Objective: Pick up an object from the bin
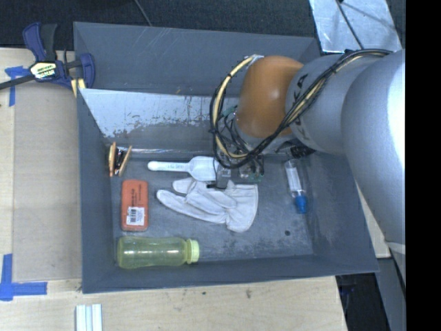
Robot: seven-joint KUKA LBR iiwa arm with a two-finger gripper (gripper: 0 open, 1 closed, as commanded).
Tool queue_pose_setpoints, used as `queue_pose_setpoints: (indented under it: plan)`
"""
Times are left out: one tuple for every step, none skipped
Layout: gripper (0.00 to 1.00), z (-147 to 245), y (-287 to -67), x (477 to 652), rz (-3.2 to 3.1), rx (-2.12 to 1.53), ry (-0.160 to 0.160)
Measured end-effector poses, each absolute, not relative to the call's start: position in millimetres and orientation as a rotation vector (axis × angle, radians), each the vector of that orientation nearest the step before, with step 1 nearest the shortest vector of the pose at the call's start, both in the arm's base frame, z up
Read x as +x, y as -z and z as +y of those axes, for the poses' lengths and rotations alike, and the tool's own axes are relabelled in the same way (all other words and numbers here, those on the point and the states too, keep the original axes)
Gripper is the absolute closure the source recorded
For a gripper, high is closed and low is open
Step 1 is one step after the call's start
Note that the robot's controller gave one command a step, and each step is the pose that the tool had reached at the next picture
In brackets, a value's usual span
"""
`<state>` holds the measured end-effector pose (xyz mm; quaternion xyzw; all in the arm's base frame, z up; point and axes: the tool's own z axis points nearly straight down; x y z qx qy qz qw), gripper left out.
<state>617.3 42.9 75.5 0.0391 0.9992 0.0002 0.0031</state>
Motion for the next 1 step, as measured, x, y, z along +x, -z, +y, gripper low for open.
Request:
queue_pose_setpoints:
  plan:
    - [1.0, 50.1, -209.1, 610.2, 3.136, 0.092, 0.0]
